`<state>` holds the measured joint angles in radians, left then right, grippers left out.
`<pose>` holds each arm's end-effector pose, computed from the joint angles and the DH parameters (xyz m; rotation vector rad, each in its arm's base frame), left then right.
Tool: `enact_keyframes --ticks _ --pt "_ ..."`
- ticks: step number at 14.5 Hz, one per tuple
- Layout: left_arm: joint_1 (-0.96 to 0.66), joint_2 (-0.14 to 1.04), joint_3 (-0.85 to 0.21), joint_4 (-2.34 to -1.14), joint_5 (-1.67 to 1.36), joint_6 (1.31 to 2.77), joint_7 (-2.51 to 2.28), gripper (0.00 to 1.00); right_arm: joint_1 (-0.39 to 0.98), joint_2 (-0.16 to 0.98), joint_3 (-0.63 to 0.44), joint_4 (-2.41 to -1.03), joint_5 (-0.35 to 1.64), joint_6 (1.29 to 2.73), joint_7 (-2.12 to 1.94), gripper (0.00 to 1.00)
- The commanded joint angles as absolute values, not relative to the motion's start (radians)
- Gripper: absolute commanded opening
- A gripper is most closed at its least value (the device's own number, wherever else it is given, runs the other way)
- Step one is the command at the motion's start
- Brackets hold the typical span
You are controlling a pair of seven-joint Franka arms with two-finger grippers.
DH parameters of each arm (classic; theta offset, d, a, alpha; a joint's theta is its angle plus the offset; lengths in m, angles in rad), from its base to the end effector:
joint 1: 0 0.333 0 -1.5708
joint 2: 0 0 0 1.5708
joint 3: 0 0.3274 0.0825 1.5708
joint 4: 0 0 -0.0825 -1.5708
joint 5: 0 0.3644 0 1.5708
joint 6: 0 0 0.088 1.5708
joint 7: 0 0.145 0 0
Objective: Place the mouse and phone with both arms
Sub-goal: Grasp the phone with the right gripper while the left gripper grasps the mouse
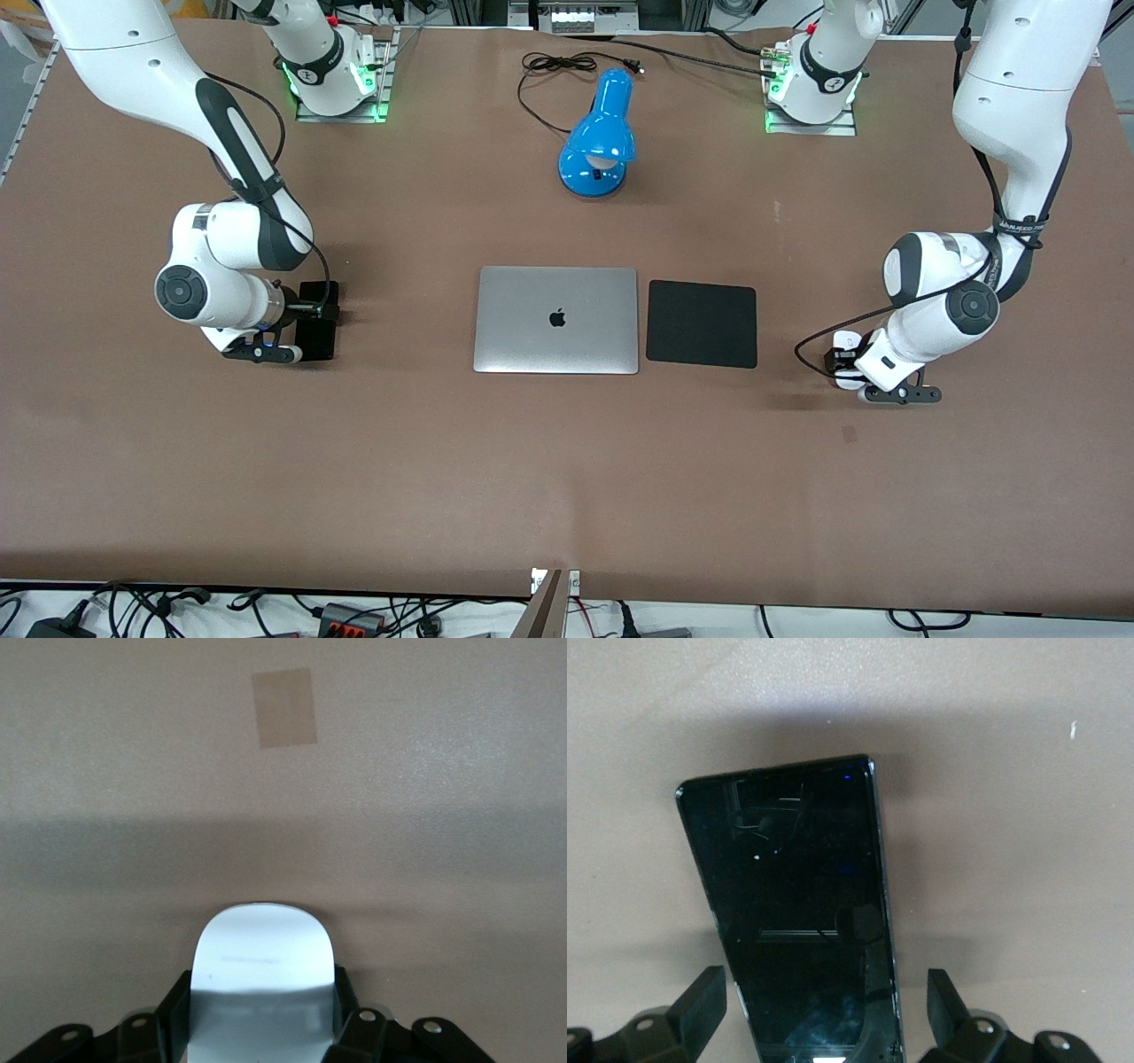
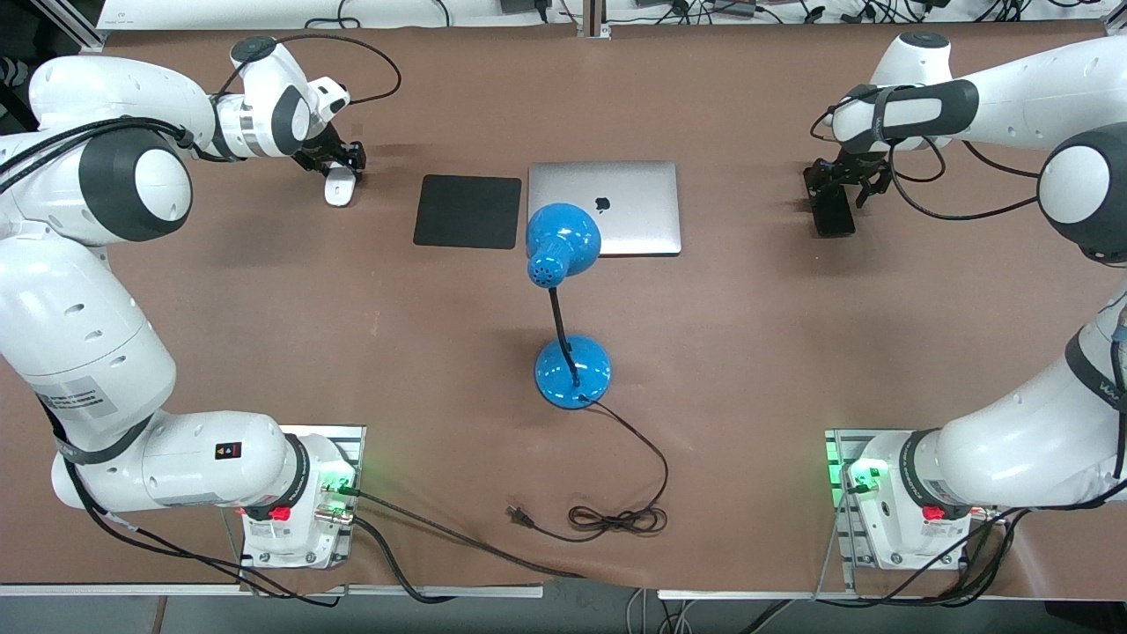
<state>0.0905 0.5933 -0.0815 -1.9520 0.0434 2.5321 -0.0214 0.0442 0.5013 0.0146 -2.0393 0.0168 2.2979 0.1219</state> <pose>0.6107 0.0065 0.1581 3.1206 0.0129 -0.0169 0.5534 0.0336 0.1647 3.1125 -0.1195 -0.3809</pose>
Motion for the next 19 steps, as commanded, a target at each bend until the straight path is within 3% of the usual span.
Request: enact_keyframes --ticks 1,4,7,10,17,19 --pt "0.103 0.578 -0.091 -1.899 0.061 2.444 0.0 0.29 0.06 0.48 0.017 -2.066 0.025 2.313 0.144 1.0" --pt "0.104 0.58 -0.086 -1.749 0.06 2.217 -0.002 0.29 0.066 0.482 0.017 -2.066 0.025 2.321 0.144 1.0" --pt "0.089 0.574 -0.103 -1.666 0.046 2.087 -0.006 0.29 0.066 0.482 0.017 -2.098 0.025 2.368 0.144 1.0" --pt "0.038 0.548 -0.196 -1.603 0.046 1.979 -0.101 0.28 0.064 0.482 0.015 -2.106 0.025 2.384 0.143 1.0" --pt "-0.145 0.604 -0.235 -1.618 0.06 1.991 -0.368 0.24 0.063 0.486 0.015 -2.106 0.025 2.387 0.13 0.98" --pt "-0.167 0.592 -0.233 -1.711 0.061 2.111 -0.411 0.24 0.066 0.48 0.017 -2.106 0.025 2.388 0.133 0.56"
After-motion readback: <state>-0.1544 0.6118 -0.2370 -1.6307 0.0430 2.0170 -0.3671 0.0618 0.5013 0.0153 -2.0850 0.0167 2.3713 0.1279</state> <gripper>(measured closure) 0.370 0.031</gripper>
